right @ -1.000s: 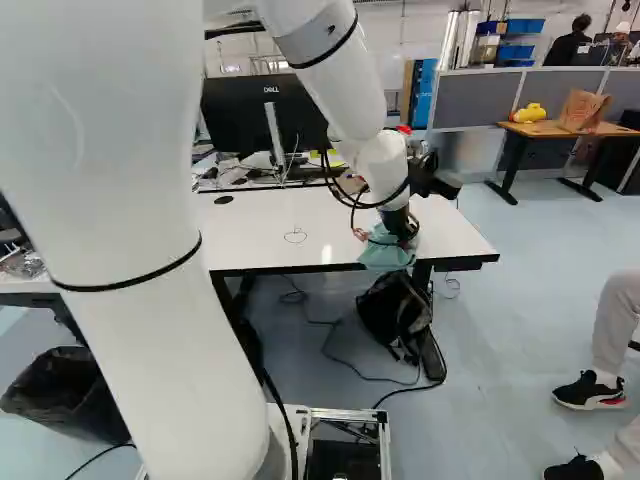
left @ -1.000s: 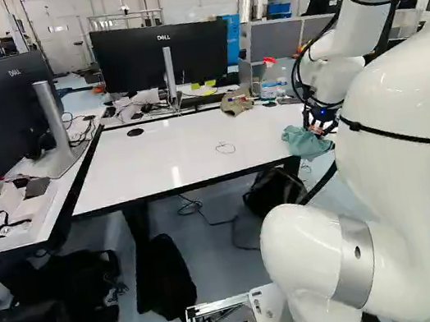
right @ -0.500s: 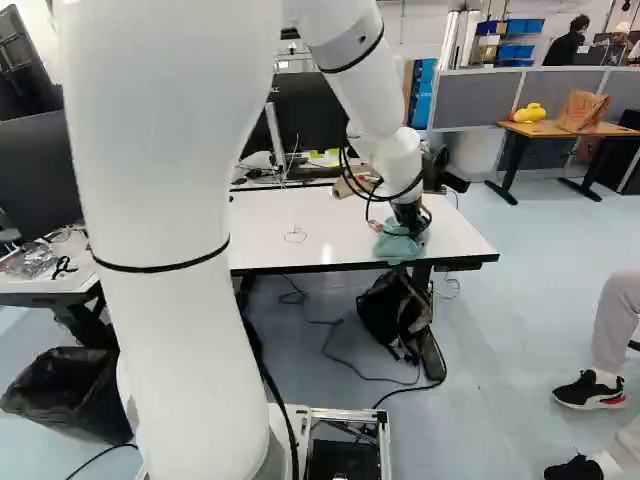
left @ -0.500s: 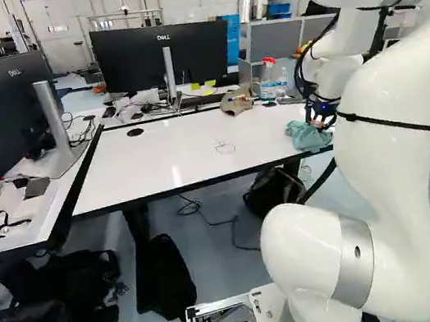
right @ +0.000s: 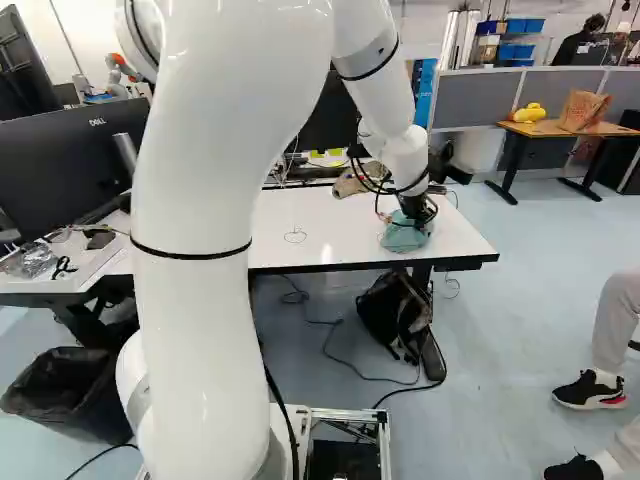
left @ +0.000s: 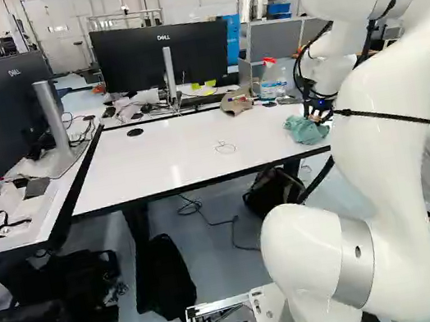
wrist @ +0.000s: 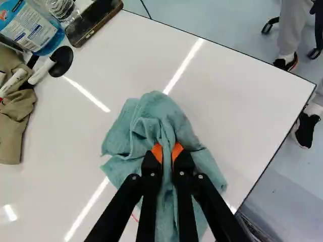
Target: Clean the table with the green towel
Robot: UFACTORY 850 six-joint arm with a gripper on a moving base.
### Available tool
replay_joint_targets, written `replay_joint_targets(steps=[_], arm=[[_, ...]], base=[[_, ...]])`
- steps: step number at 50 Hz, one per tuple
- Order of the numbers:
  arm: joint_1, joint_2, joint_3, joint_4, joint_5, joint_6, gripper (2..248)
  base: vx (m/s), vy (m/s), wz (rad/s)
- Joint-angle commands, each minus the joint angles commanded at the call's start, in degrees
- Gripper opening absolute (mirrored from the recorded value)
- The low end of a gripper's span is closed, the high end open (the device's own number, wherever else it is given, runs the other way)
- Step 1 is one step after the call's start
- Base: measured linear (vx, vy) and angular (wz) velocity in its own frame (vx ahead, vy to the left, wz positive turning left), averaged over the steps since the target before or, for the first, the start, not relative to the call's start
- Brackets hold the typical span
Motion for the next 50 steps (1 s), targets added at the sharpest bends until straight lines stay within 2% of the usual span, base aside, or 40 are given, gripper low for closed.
replay_joint_targets(steps=[31, 50], arm=[[4.1, -4.7, -6.2, 0.0, 0.0, 0.0, 41], [6.4, -2.1, -2.7, 0.0, 0.0, 0.0, 41]], base=[[0.0, 0.0, 0.0], [0.0, 0.0, 0.0]])
